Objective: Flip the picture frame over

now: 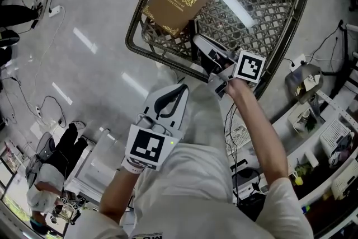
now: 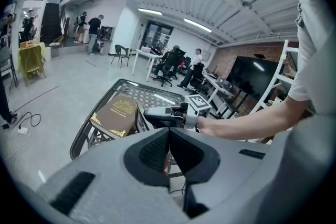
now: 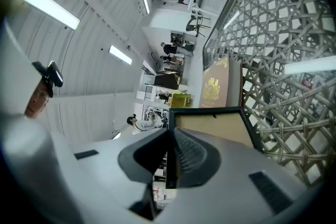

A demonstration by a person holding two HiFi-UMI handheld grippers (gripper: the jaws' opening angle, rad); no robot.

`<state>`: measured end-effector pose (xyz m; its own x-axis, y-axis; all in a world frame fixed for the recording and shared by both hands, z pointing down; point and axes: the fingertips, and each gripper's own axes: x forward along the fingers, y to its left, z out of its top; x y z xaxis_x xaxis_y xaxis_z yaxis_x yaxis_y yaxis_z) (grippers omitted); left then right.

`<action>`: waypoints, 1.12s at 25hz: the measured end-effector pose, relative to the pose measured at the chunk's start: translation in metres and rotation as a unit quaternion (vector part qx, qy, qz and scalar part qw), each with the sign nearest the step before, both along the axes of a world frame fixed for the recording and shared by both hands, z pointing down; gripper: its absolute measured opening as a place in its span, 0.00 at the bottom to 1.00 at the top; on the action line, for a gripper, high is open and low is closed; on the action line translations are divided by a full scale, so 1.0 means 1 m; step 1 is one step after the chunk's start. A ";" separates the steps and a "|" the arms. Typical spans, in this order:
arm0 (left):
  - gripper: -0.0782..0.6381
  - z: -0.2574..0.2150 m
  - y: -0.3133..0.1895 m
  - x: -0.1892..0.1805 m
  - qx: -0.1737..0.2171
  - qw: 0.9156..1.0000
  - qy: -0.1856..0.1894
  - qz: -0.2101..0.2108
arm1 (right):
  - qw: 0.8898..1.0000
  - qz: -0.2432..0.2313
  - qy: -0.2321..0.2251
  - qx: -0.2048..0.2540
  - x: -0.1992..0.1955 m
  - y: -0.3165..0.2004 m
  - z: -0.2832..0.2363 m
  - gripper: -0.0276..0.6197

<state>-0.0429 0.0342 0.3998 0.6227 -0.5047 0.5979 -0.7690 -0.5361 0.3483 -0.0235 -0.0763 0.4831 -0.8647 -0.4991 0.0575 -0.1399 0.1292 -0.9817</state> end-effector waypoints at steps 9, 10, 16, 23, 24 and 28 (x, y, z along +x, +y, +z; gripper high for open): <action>0.14 0.001 -0.006 0.003 -0.011 1.000 0.006 -0.007 | 1.000 0.008 -0.013 -0.017 0.005 -0.007 0.006 0.13; 0.14 0.002 -0.005 0.003 -0.007 1.000 0.004 -0.001 | 1.000 0.009 -0.014 -0.019 0.006 -0.008 0.007 0.13; 0.15 0.003 -0.006 0.005 0.001 1.000 0.000 0.009 | 0.999 0.010 -0.019 -0.027 0.009 -0.008 0.007 0.13; 0.14 -0.001 -0.009 0.007 -0.010 1.000 0.007 -0.005 | 0.999 0.018 -0.013 -0.023 0.017 -0.007 0.008 0.13; 0.14 -0.001 -0.009 0.008 -0.009 1.000 0.007 -0.004 | 1.000 0.020 -0.011 -0.022 0.019 -0.008 0.008 0.13; 0.14 -0.002 -0.009 0.008 -0.007 1.000 0.005 0.000 | 1.000 0.024 -0.004 -0.017 0.027 -0.009 0.007 0.14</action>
